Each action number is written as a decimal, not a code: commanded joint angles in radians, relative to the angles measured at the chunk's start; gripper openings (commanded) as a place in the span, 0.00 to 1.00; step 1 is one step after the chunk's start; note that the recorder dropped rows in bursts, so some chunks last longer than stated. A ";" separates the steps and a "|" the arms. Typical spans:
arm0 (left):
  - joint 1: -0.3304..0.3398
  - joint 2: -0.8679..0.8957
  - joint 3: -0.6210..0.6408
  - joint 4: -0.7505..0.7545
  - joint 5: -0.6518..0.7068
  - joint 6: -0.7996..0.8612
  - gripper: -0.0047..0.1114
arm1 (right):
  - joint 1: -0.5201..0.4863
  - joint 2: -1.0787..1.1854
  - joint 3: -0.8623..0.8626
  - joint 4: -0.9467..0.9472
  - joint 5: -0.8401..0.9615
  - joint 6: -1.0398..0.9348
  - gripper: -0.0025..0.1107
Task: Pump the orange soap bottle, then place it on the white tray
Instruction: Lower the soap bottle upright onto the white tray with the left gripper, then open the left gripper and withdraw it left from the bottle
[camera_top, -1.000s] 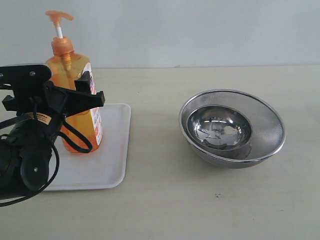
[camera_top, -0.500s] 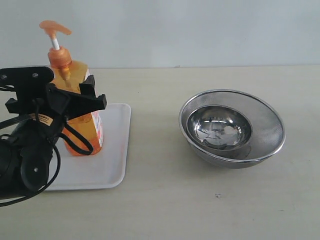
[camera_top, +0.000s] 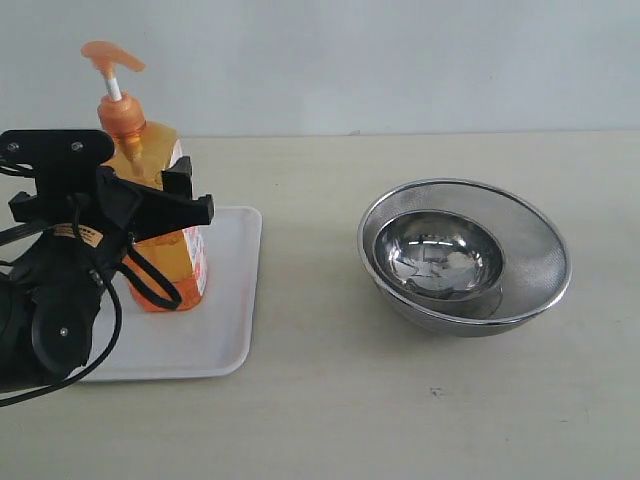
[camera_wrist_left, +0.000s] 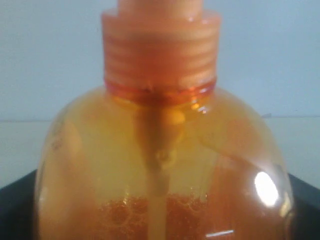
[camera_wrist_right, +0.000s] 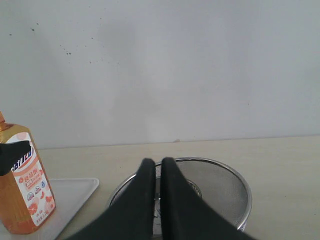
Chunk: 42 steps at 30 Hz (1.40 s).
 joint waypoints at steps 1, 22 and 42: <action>0.003 -0.015 0.007 -0.068 0.021 0.039 0.68 | -0.007 -0.005 -0.001 -0.004 -0.001 -0.003 0.02; 0.003 -0.079 0.029 -0.038 0.117 0.082 0.94 | -0.007 -0.005 -0.001 0.029 0.015 -0.003 0.02; 0.003 -0.254 0.080 -0.047 0.328 0.134 0.95 | -0.007 -0.005 -0.001 0.029 0.015 -0.003 0.02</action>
